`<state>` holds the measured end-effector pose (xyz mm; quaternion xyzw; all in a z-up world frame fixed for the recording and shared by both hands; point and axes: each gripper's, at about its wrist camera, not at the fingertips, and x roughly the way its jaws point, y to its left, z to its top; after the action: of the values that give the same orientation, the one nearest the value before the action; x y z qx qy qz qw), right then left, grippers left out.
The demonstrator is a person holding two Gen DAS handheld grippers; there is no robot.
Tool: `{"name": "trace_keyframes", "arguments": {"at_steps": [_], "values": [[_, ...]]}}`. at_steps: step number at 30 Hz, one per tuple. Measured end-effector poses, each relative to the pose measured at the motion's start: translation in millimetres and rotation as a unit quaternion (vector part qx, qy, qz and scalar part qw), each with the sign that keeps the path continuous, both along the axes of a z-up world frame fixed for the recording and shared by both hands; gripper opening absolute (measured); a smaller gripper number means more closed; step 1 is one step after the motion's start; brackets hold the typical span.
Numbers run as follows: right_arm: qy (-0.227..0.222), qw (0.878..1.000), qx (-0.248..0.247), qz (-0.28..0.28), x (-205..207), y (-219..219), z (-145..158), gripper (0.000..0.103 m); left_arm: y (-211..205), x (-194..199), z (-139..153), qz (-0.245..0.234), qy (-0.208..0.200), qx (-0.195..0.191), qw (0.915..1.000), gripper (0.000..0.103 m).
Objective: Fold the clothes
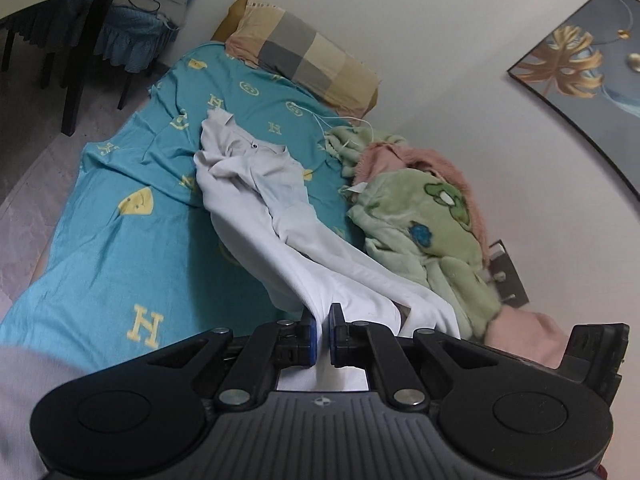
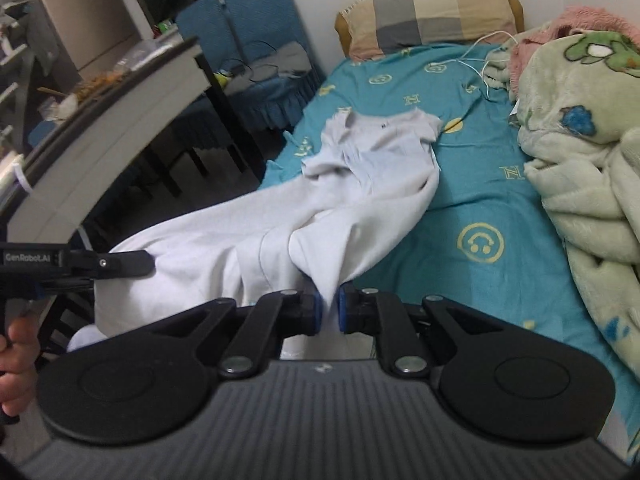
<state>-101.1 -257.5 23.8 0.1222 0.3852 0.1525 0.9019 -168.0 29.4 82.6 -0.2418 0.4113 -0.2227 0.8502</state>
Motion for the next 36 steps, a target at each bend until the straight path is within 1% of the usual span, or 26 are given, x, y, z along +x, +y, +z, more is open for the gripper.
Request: {"name": "trace_keyframes", "arguments": {"at_steps": [2,4,7,8,10,12,14,15,18,20,24,27,29,31,33,36], "values": [[-0.003,1.0,0.006,0.008,-25,-3,-4,0.012,2,-29,-4,-0.004,-0.003,-0.007,1.0,0.006],[-0.004,1.0,0.008,0.012,-48,-4,-10,0.012,3,-50,-5,-0.003,-0.011,-0.006,0.9999,0.006],[-0.003,1.0,0.022,0.004,-60,-9,-15,0.012,-2,-58,-1,0.004,-0.046,0.014,0.9988,0.006],[-0.011,1.0,0.024,-0.002,-60,-10,-12,0.012,-5,-55,3,0.008,-0.058,0.017,0.9981,0.006],[-0.031,0.999,0.024,-0.017,-48,-12,-5,0.012,-10,-40,11,0.017,-0.071,0.017,0.9972,0.006],[-0.036,0.998,0.042,-0.032,-27,-18,-1,0.012,-16,-17,18,0.026,-0.093,0.029,0.9949,0.006],[-0.039,0.996,0.075,-0.042,-4,-25,0,0.012,-23,11,23,0.036,-0.117,0.05,0.9912,0.006],[-0.042,0.994,0.091,-0.046,9,-28,1,0.012,-26,27,22,0.038,-0.12,0.052,0.9906,0.006],[-0.049,0.993,0.087,-0.061,54,-31,0,0.012,-35,75,19,0.047,-0.13,0.06,0.9886,0.007],[-0.046,0.993,0.083,-0.069,84,-32,-7,0.012,-41,110,10,0.052,-0.134,0.069,0.9872,0.007],[-0.037,0.993,0.074,-0.085,139,-35,-30,0.012,-47,168,-24,0.055,-0.135,0.083,0.9857,0.007],[-0.029,0.994,0.06,-0.09,173,-32,-58,0.012,-48,200,-61,0.06,-0.135,0.095,0.9845,0.007],[-0.02,0.994,0.052,-0.092,192,-30,-79,0.012,-45,219,-92,0.062,-0.128,0.101,0.9847,0.008],[-0.008,0.995,0.043,-0.091,208,-28,-101,0.012,-40,236,-126,0.069,-0.111,0.102,0.9862,0.008],[0.004,0.996,0.031,-0.088,221,-22,-121,0.012,-35,255,-157,0.077,-0.079,0.1,0.9889,0.008],[0.025,0.995,0.012,-0.091,238,-14,-147,0.013,-28,281,-191,0.074,-0.049,0.103,0.9908,0.012]]}}
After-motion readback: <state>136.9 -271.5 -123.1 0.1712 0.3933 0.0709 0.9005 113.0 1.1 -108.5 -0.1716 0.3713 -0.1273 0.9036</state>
